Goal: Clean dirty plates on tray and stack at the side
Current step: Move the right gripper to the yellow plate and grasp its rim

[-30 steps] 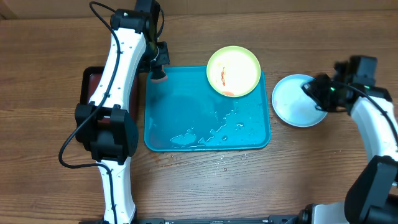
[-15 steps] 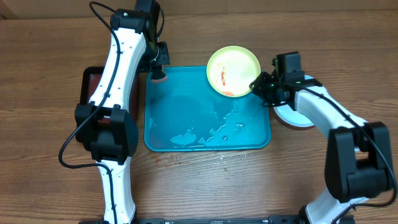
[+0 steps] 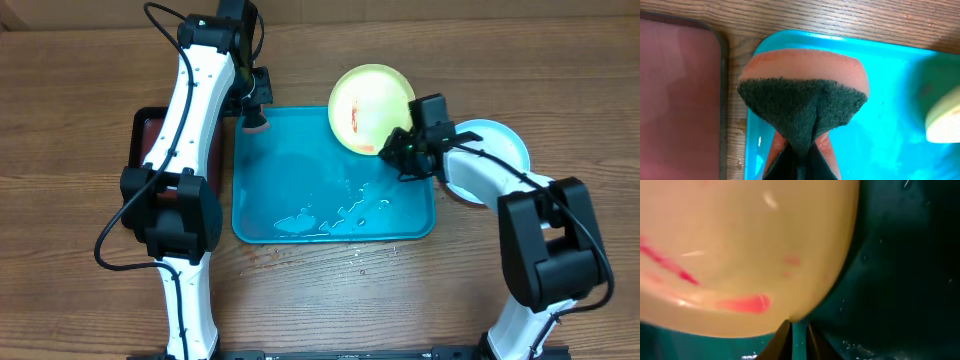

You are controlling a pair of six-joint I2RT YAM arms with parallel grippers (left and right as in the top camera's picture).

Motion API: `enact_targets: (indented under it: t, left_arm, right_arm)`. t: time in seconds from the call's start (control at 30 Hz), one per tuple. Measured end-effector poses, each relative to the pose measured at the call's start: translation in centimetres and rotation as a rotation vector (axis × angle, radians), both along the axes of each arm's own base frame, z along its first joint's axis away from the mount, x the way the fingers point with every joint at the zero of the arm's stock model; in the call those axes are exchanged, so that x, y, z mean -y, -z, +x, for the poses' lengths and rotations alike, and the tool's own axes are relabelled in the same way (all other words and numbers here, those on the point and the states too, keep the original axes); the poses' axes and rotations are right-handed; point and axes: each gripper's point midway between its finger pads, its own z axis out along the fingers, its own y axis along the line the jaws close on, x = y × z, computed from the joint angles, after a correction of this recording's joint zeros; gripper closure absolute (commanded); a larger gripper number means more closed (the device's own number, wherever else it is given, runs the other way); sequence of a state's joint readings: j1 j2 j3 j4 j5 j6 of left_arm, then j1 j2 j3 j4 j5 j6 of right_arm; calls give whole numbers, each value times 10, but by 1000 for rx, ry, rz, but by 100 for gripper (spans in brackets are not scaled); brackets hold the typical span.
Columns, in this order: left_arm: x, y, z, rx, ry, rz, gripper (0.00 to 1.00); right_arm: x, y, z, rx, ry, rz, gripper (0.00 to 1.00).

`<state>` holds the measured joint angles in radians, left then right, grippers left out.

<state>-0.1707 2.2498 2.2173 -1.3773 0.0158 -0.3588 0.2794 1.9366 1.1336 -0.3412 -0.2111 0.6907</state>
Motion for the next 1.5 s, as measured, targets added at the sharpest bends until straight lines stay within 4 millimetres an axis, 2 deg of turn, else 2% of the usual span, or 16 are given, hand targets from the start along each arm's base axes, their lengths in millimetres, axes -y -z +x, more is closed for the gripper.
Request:
enact_targets:
  t: [0.17, 0.27, 0.37, 0.47, 0.57, 0.67, 0.77, 0.87, 0.93, 1.03, 1.17, 1.27, 1.4, 1.5]
  left_arm:
    - [0, 0, -2, -7, 0, 1, 96]
    - [0, 0, -2, -8, 0, 1, 96]
    - [0, 0, -2, -8, 0, 1, 96]
    - [0, 0, -2, -8, 0, 1, 96]
    - [0, 0, -2, -8, 0, 1, 96]
    - [0, 0, -2, -8, 0, 1, 96]
    - [0, 0, -2, -8, 0, 1, 96]
    - [0, 0, -2, -8, 0, 1, 96]
    - [0, 0, -2, -7, 0, 1, 96]
    - [0, 0, -2, -7, 0, 1, 96]
    - [0, 0, -2, -7, 0, 1, 96]
    - [0, 2, -2, -10, 0, 2, 96]
    - [-1, 8, -5, -27, 0, 4, 96]
    - [-1, 10, -7, -36, 0, 6, 96]
  right_arm:
    - [-10, 5, -6, -19, -14, 4, 96]
    - [-17, 6, -16, -56, -34, 17, 96]
    - [-32, 7, -33, -110, -89, 40, 96]
    - [-55, 8, -57, -160, -185, 53, 95]
    - [-76, 6, -81, -205, -275, 51, 90]
    - [-81, 1, -88, -224, -320, 35, 87]
    - [-76, -11, -73, -196, -312, 26, 87]
    - [-68, -31, -40, -112, -273, 17, 87]
    - [-57, -45, -16, -38, -225, 1, 87]
    - [-36, -54, 6, 21, -146, -47, 86]
    - [-13, -50, 19, 43, -65, -113, 82]
    - [-11, -39, 24, 42, -51, -136, 82]
    - [-8, -15, 21, -7, -47, -162, 82]
    - [-7, -4, 18, -37, -40, -169, 82]
